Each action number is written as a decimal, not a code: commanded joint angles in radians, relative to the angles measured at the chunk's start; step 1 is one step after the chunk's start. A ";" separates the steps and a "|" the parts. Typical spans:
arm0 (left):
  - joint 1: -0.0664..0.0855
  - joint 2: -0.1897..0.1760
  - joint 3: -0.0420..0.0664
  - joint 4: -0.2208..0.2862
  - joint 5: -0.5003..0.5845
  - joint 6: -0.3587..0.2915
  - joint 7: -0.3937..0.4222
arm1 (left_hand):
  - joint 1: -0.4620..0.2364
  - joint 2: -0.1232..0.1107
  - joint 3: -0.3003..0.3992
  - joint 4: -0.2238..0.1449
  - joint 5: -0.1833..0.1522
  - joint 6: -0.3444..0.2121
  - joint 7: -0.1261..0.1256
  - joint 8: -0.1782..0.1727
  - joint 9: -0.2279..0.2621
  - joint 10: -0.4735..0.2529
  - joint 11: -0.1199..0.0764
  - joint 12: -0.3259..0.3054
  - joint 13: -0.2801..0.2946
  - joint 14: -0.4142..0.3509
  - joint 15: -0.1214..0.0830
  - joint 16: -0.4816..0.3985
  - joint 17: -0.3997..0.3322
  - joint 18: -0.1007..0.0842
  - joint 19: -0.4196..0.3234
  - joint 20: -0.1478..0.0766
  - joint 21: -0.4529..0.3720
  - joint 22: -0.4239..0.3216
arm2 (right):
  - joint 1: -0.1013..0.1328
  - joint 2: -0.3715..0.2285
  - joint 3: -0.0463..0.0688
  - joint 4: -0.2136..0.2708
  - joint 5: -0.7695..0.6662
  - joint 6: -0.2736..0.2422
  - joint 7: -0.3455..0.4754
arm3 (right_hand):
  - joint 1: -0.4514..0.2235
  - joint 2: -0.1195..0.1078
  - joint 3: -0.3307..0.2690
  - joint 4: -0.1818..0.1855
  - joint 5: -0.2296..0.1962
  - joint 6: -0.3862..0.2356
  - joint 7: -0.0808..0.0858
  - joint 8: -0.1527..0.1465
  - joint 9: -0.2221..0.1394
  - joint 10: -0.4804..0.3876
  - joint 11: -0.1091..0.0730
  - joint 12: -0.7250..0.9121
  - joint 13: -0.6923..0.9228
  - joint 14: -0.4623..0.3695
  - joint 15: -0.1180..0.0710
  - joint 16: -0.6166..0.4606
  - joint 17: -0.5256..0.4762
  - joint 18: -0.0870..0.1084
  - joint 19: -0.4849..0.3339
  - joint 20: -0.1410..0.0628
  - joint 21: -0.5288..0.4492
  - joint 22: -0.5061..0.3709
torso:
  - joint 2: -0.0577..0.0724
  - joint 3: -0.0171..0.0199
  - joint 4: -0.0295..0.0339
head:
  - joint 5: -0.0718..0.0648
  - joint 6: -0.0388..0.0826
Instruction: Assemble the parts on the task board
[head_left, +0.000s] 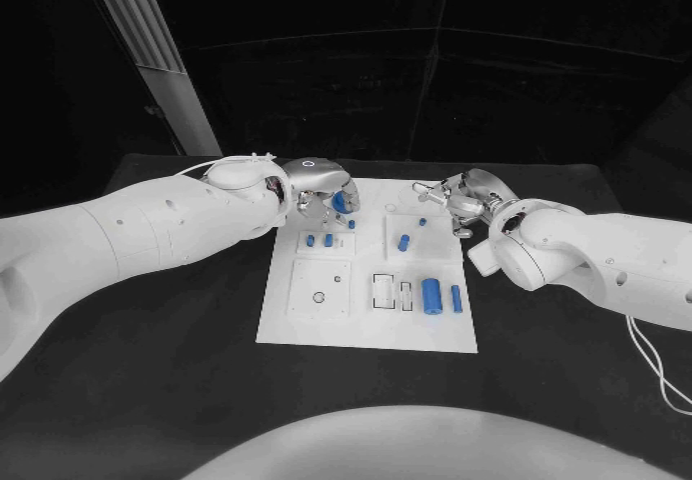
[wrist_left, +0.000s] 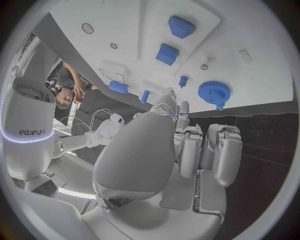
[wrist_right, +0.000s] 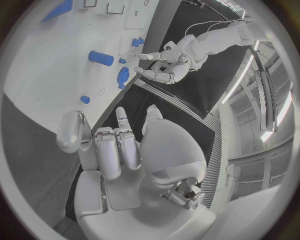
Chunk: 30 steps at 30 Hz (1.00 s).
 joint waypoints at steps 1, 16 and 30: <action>-0.002 0.005 0.001 -0.007 -0.054 0.014 -0.018 | -0.001 0.012 0.006 -0.001 -0.007 0.007 -0.001 -0.006 -0.003 -0.006 -0.005 -0.008 -0.001 0.102 -0.009 0.003 0.263 -0.007 0.103 -0.009 0.004 0.263 | 0.001 0.001 0.000 0.003 -0.003 -0.005 0.005 | 0.007 0.004 -0.004 0.000 0.004 -0.008 0.001 0.004 0.002 0.104 -0.003 0.003 0.263 0.104 -0.007 0.002 0.263 0.013 0.003 -0.006 -0.001 0.093 | -0.001 0.0005 0.0004 | -0.001 -0.001; -0.019 0.041 0.001 -0.036 -0.058 -0.012 -0.053 | 0.028 0.018 0.025 -0.003 -0.007 0.009 -0.001 -0.026 -0.016 -0.016 -0.008 -0.034 -0.001 0.102 -0.008 0.003 0.263 -0.007 0.103 -0.014 0.004 0.263 | 0.001 0.004 0.001 0.003 -0.003 -0.004 0.007 | 0.008 0.006 -0.003 0.000 0.004 -0.007 0.001 0.005 0.002 0.104 -0.003 0.003 0.263 0.104 -0.007 0.002 0.263 0.013 0.004 -0.006 -0.001 0.093 | 0.000 -0.0001 -0.0005 | 0.000 -0.002; -0.032 0.066 0.001 -0.064 -0.084 0.021 -0.094 | 0.035 0.023 0.034 -0.003 -0.007 0.017 0.006 -0.031 -0.021 -0.007 -0.002 -0.039 0.000 0.102 -0.003 0.003 0.263 -0.007 0.103 -0.012 0.004 0.263 | 0.001 0.005 0.001 0.006 -0.003 -0.003 0.005 | 0.008 0.006 -0.003 0.000 0.004 -0.007 0.001 0.005 0.002 0.104 -0.003 0.003 0.263 0.104 -0.007 0.002 0.263 0.013 0.004 -0.006 -0.001 0.093 | 0.000 -0.0002 0.0004 | -0.002 -0.005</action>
